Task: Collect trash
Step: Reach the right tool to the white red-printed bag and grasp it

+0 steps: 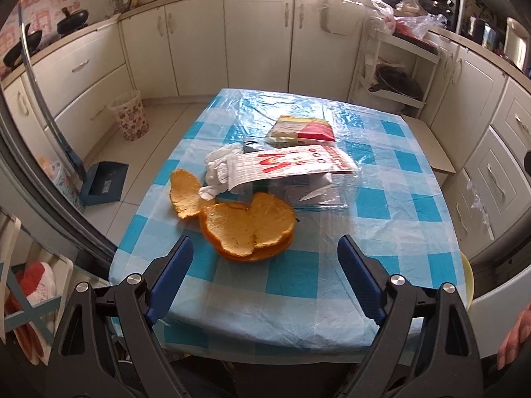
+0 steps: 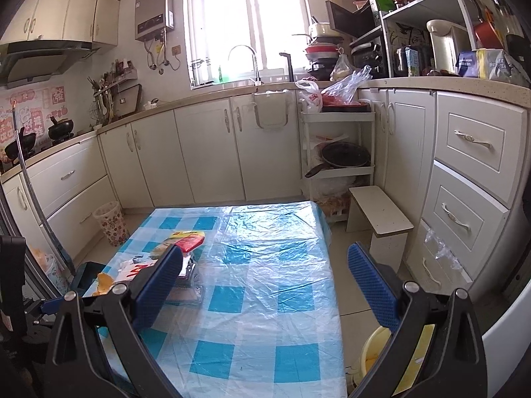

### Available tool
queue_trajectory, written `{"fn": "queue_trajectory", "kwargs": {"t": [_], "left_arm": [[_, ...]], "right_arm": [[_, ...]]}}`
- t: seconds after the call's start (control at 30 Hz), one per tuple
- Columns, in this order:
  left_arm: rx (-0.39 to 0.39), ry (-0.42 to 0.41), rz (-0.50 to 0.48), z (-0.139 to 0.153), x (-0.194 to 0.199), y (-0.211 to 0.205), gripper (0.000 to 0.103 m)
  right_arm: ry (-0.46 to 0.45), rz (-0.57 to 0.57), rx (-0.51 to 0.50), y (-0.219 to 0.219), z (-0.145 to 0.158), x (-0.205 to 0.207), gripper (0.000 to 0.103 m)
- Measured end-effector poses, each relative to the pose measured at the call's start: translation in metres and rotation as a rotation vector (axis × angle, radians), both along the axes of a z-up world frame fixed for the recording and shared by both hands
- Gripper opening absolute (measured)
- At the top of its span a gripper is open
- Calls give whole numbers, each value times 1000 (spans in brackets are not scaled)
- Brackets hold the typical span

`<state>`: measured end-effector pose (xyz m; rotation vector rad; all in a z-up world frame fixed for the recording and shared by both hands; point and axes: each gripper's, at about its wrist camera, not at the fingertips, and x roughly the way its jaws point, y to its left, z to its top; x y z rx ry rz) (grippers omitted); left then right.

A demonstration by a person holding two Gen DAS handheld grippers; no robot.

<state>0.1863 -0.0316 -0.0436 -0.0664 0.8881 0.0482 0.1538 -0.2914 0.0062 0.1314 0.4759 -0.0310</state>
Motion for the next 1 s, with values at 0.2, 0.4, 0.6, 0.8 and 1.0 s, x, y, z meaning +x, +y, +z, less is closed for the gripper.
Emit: {"fn": "queue_trajectory", "kwargs": {"t": [0.2, 0.4, 0.6, 0.8, 1.0], "left_arm": [[-124, 47, 79, -7, 8, 46, 85], [-171, 158, 39, -30, 26, 55, 85], [-220, 242, 78, -53, 29, 89, 85], [-272, 244, 141, -55, 26, 121, 85], [-248, 239, 125, -54, 35, 113, 85]], "right_arm": [[85, 102, -8, 33, -17, 26, 95], [159, 207, -9, 67, -33, 52, 95], [122, 395, -249, 126, -37, 67, 95], [120, 570, -521, 179, -68, 74, 95], [209, 600, -561, 195, -93, 105, 65]]}}
